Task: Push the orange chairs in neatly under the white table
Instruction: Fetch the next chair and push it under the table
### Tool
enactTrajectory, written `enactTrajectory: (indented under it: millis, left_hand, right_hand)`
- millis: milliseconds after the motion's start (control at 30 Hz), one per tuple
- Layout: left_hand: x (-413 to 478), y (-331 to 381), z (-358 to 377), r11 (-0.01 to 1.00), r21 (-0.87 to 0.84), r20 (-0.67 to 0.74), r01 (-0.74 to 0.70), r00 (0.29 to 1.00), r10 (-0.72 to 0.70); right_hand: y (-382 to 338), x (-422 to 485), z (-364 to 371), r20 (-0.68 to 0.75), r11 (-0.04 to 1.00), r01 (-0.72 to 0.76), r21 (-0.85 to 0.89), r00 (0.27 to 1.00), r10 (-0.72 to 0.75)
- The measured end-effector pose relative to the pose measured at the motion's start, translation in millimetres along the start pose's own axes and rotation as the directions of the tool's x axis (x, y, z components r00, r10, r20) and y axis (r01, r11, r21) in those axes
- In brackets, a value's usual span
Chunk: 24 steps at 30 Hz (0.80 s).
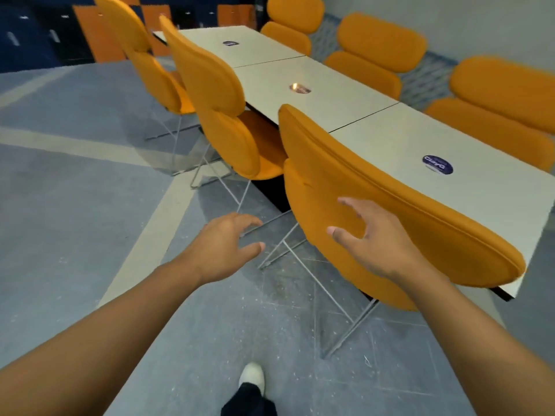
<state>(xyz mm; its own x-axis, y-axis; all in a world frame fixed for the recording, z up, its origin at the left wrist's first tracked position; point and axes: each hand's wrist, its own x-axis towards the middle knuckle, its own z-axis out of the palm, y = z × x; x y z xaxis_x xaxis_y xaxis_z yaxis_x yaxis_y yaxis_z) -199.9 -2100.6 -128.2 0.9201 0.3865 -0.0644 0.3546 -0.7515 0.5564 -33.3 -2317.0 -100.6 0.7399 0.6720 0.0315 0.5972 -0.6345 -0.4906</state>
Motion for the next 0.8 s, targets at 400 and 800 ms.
enactTrajectory:
  millis: [400,800]
  left_hand:
    - [159.1,57.5,-25.3,0.940,-0.009,-0.017,-0.340,0.940,0.340]
    - [255.0,69.6,-17.0,0.836,0.174,0.191,-0.520,0.851,0.489]
  right_hand:
    - [23.9,63.5,-54.9,-0.216,0.979,-0.142,-0.147,0.970,0.108]
    - [46.9,66.8,-45.2,-0.182,0.857,-0.443,-0.264,0.895,0.407]
